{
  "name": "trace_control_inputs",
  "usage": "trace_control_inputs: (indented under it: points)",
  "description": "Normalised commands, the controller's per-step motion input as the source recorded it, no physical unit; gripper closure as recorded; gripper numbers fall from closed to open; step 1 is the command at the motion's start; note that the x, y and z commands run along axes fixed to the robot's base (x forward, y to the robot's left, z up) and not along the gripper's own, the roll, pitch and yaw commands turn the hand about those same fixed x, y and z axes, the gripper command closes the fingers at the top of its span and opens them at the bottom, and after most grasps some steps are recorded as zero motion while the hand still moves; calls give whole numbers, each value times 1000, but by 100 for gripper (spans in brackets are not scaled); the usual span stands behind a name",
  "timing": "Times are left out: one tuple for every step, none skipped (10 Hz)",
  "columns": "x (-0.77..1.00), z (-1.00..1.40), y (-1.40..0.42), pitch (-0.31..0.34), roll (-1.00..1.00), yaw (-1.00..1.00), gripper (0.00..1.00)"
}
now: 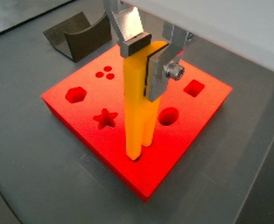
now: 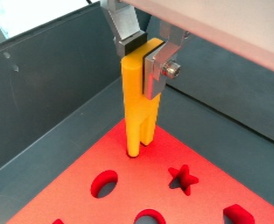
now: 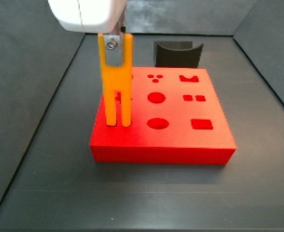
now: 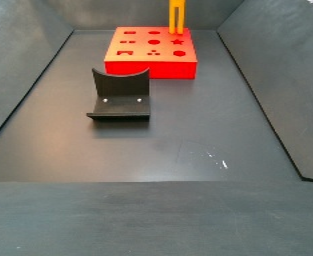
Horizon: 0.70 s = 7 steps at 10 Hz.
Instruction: Insert the square-circle object.
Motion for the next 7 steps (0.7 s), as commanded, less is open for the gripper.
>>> trace_control_inputs:
  points:
    - [0,-169,-103,-27,93,0,100]
    - [0,-200,-183,0,184,0,100]
    - [40,-269,-220,0,239,0,100]
    - [249,-414,-120,-27,244,-6,100]
    - [529,-506,-77,-4,291,-6,100]
    - [380,-626,-14,-11,216,0,100]
    - [249,-880,0,-79,34,0,100]
